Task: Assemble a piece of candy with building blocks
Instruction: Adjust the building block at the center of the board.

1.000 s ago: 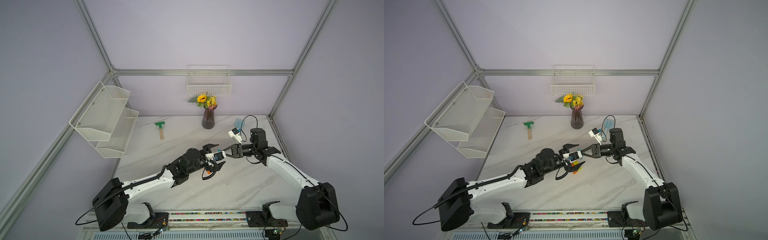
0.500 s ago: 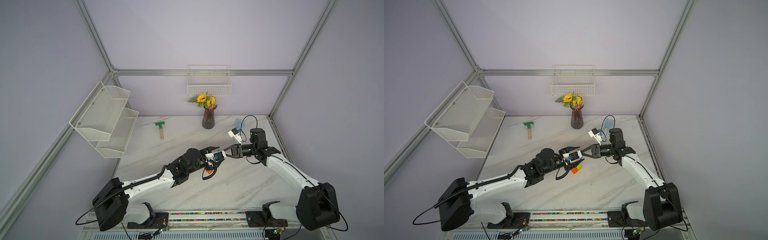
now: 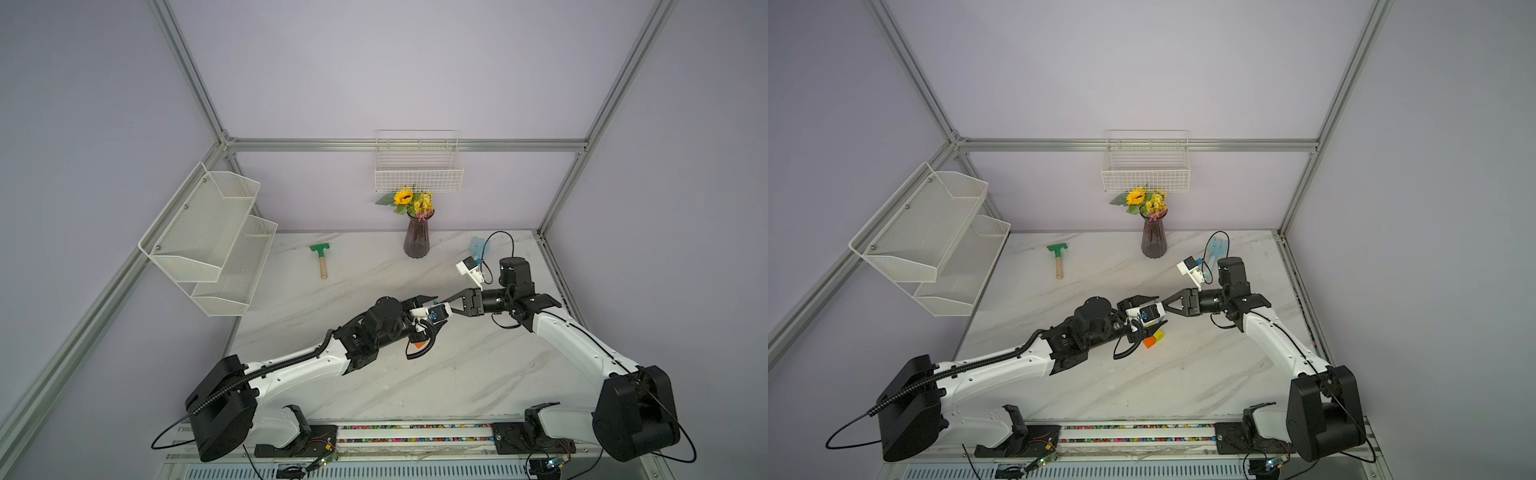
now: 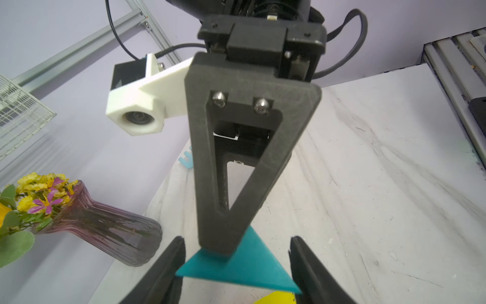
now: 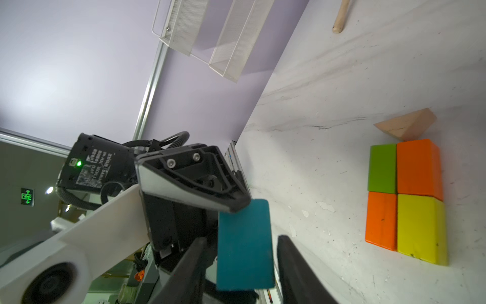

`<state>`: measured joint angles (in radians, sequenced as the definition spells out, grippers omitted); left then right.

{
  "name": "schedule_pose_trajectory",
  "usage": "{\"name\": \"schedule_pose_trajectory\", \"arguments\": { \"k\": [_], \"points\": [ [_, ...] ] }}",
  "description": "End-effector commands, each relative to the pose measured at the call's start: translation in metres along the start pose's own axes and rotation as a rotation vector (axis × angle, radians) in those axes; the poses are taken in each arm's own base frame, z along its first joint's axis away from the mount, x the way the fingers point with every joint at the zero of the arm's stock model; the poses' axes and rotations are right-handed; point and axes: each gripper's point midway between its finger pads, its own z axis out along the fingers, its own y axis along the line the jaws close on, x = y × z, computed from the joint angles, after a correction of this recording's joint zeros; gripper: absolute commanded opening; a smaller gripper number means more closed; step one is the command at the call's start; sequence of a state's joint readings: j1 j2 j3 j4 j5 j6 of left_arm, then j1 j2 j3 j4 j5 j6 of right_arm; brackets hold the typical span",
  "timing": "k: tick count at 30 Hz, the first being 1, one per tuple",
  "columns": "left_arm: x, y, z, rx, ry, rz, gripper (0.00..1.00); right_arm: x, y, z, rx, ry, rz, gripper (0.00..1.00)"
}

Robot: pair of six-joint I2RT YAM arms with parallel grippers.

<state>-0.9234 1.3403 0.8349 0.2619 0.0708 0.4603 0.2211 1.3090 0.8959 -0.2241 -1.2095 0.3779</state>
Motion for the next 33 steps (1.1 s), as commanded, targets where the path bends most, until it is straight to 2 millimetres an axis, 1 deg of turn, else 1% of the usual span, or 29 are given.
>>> {"name": "schedule_pose_trajectory", "arguments": {
  "k": [1, 3, 6, 7, 10, 13, 15, 18, 20, 23, 26, 29, 33],
  "points": [
    [-0.014, 0.009, -0.009, -0.030, -0.019, -0.072, 0.12, -0.016, 0.009, -0.005, 0.058, -0.050, -0.077, 0.49],
    [-0.011, 0.010, -0.010, -0.036, -0.003, -0.111, 0.11, -0.022, 0.005, -0.007, 0.095, -0.075, -0.084, 0.50],
    [-0.008, 0.006, -0.011, -0.018, 0.011, -0.194, 0.00, -0.037, -0.005, -0.020, 0.202, -0.154, -0.093, 0.51],
    [-0.008, 0.004, -0.010, -0.005, 0.015, -0.229, 0.00, -0.042, -0.012, -0.027, 0.240, -0.182, -0.088, 0.51],
    [-0.003, -0.005, -0.003, 0.025, 0.039, -0.351, 0.00, -0.057, -0.016, -0.050, 0.325, -0.275, -0.105, 0.52],
    [0.005, -0.021, 0.011, 0.028, 0.104, -0.377, 0.00, -0.066, -0.019, -0.072, 0.377, -0.345, -0.106, 0.53],
    [0.016, -0.039, 0.028, 0.028, 0.180, -0.369, 0.00, -0.070, -0.022, -0.084, 0.411, -0.386, -0.108, 0.53],
    [0.025, -0.057, 0.051, 0.056, 0.272, -0.414, 0.00, -0.075, -0.022, -0.099, 0.435, -0.428, -0.116, 0.53],
    [0.033, -0.063, 0.064, 0.050, 0.321, -0.452, 0.00, -0.076, -0.023, -0.106, 0.448, -0.449, -0.117, 0.53],
    [0.046, -0.065, 0.080, -0.006, 0.359, -0.484, 0.00, -0.078, -0.024, -0.112, 0.461, -0.466, -0.122, 0.53],
    [0.056, -0.059, 0.091, -0.094, 0.379, -0.510, 0.00, -0.078, -0.025, -0.115, 0.472, -0.485, -0.131, 0.53],
    [0.067, -0.058, 0.103, -0.190, 0.429, -0.481, 0.00, -0.078, -0.028, -0.116, 0.476, -0.489, -0.130, 0.53],
    [0.083, -0.070, 0.117, -0.280, 0.540, -0.401, 0.00, -0.076, -0.030, -0.115, 0.473, -0.489, -0.130, 0.53]
  ]
}}
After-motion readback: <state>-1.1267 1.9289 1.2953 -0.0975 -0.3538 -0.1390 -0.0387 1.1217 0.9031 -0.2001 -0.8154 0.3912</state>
